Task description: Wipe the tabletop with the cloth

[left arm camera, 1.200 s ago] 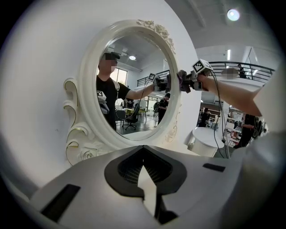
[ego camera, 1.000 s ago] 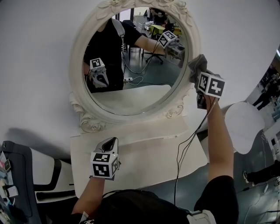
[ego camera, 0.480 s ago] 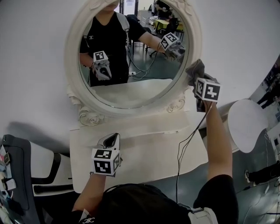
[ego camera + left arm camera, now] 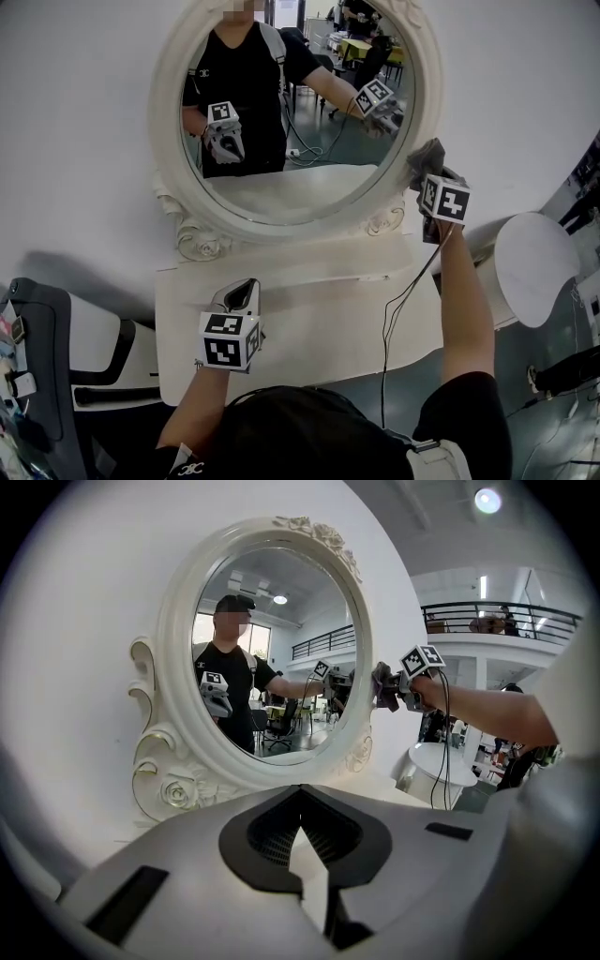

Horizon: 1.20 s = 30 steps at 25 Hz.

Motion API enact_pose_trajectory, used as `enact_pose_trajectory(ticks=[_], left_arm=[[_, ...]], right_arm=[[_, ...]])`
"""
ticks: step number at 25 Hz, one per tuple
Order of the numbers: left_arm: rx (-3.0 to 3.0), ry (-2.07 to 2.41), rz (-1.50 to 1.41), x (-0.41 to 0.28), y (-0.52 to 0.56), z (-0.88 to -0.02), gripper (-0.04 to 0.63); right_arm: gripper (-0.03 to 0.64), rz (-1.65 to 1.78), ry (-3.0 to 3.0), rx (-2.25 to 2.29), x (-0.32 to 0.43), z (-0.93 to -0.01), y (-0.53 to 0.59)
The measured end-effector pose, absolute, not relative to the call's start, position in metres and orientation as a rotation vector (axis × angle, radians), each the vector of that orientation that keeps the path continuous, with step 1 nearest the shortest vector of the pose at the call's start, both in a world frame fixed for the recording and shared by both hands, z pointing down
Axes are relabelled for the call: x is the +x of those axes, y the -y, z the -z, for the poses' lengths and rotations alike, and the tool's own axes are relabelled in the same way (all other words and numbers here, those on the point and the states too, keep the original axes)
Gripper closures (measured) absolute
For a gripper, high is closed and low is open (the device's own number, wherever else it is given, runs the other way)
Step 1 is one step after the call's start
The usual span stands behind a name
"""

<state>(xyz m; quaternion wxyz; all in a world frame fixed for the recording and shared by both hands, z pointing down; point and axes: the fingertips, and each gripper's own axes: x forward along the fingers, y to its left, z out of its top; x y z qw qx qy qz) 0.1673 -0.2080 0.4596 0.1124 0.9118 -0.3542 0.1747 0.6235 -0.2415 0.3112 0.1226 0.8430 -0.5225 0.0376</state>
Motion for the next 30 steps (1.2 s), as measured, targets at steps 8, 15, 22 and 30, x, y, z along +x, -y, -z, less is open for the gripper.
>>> enact_pose_trajectory(ticks=[8,15,22,30], left_arm=[[2.678,1.035,-0.520,0.167,0.207,-0.462,0.589],[2.669,1.038,-0.534,0.168,0.205,-0.465,0.589],[2.653,1.061,-0.559,0.165,0.208,-0.468,0.589],[2.654,1.058,-0.581,0.170,0.208,-0.471,0.589]], right_arm=[[0.535,0.168,1.416,2.144,0.593,-0.340,0.248],[0.535,0.085,1.342,2.029,0.605,-0.393,0.247],[0.535,0.032,1.353,2.020,0.609,-0.419,0.251],[0.535,0.021,1.405,1.943,0.588,-0.447,0.253]])
